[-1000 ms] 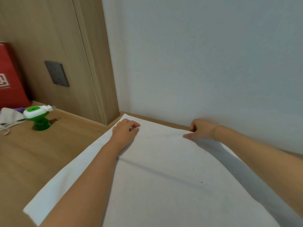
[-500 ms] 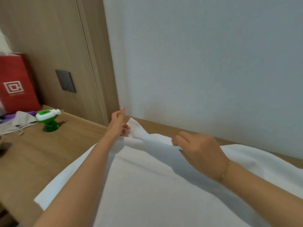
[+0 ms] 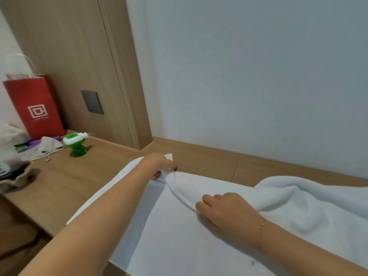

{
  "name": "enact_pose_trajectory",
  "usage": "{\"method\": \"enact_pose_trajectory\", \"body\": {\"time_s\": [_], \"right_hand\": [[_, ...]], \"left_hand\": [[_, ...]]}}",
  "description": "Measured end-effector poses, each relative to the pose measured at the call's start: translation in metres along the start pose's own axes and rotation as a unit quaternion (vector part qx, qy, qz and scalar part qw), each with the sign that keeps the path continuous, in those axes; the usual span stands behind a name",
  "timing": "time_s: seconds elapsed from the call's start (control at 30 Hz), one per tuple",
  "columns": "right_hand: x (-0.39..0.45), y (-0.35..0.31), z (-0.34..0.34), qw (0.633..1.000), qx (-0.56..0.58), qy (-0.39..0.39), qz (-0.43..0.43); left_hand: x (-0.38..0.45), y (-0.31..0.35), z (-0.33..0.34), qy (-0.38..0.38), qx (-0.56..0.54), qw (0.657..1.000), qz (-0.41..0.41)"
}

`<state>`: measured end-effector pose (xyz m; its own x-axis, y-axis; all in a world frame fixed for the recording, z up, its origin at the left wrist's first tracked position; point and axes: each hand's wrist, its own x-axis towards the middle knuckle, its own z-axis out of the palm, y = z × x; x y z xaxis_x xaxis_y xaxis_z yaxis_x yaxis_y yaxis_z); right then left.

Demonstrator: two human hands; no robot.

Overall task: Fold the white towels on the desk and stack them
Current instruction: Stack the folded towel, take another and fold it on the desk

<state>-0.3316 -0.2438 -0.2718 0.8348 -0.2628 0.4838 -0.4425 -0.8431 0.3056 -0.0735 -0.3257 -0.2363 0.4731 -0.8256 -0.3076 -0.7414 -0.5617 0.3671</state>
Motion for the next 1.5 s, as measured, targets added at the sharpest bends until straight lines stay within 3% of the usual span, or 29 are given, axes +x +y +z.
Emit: {"method": "enact_pose_trajectory", "body": {"time_s": [0.1, 0.17, 0.23, 0.3, 0.4, 0.47, 0.53, 0.63, 0.77, 0.87, 0.9, 0.97, 1.13, 1.27, 1.37, 1.5], "right_hand": [[-0.007, -0.006, 0.002, 0.999, 0.011, -0.009, 0.047], [-0.008, -0.008, 0.003, 0.997, 0.008, -0.012, 0.08], [-0.007, -0.007, 0.003, 0.994, -0.012, -0.012, 0.105], [-0.008, -0.004, 0.002, 0.992, -0.018, -0.007, 0.124], [-0.013, 0.004, -0.002, 0.987, 0.004, 0.005, 0.162], [-0.014, 0.01, -0.007, 0.984, 0.024, 0.021, 0.176], [-0.008, 0.018, -0.017, 0.981, 0.029, 0.045, 0.186], [0.01, 0.032, -0.04, 0.977, 0.014, 0.091, 0.194], [0.023, 0.029, -0.082, 0.977, -0.029, 0.135, 0.16], [0.019, -0.001, -0.108, 0.979, -0.055, 0.164, 0.103], [0.015, -0.016, -0.113, 0.981, -0.05, 0.167, 0.084], [0.004, -0.051, -0.113, 0.989, -0.036, 0.138, 0.04], [-0.02, -0.117, -0.069, 0.998, -0.015, -0.067, -0.005], [-0.022, -0.132, -0.045, 0.997, 0.021, -0.074, -0.006], [-0.024, -0.131, -0.043, 0.996, 0.089, -0.023, 0.018], [-0.025, -0.13, -0.041, 0.991, 0.129, -0.008, 0.019]], "left_hand": [[-0.003, 0.006, 0.006, 0.052, 0.078, 0.995, 0.016], [-0.003, 0.005, 0.004, 0.053, 0.063, 0.996, 0.024], [-0.005, 0.001, -0.006, 0.039, -0.073, 0.996, 0.033], [-0.012, -0.01, -0.021, 0.075, -0.225, 0.97, 0.051], [-0.027, -0.03, -0.046, 0.191, -0.28, 0.937, 0.088], [-0.037, -0.038, -0.056, 0.209, -0.326, 0.916, 0.104], [-0.052, -0.038, -0.065, 0.186, -0.448, 0.87, 0.094], [-0.08, -0.04, -0.075, 0.133, -0.618, 0.765, 0.121], [-0.117, -0.065, -0.078, 0.11, -0.702, 0.687, 0.153], [-0.14, -0.092, -0.07, 0.075, -0.791, 0.592, 0.136], [-0.146, -0.104, -0.065, 0.076, -0.802, 0.578, 0.13], [-0.15, -0.132, -0.052, 0.107, -0.764, 0.626, 0.113], [-0.145, -0.194, -0.019, 0.178, -0.602, 0.778, 0.013], [-0.139, -0.213, -0.005, 0.239, -0.401, 0.883, 0.044], [-0.131, -0.218, -0.005, 0.256, -0.261, 0.925, 0.101], [-0.114, -0.221, -0.006, 0.252, -0.172, 0.944, 0.124]]}}
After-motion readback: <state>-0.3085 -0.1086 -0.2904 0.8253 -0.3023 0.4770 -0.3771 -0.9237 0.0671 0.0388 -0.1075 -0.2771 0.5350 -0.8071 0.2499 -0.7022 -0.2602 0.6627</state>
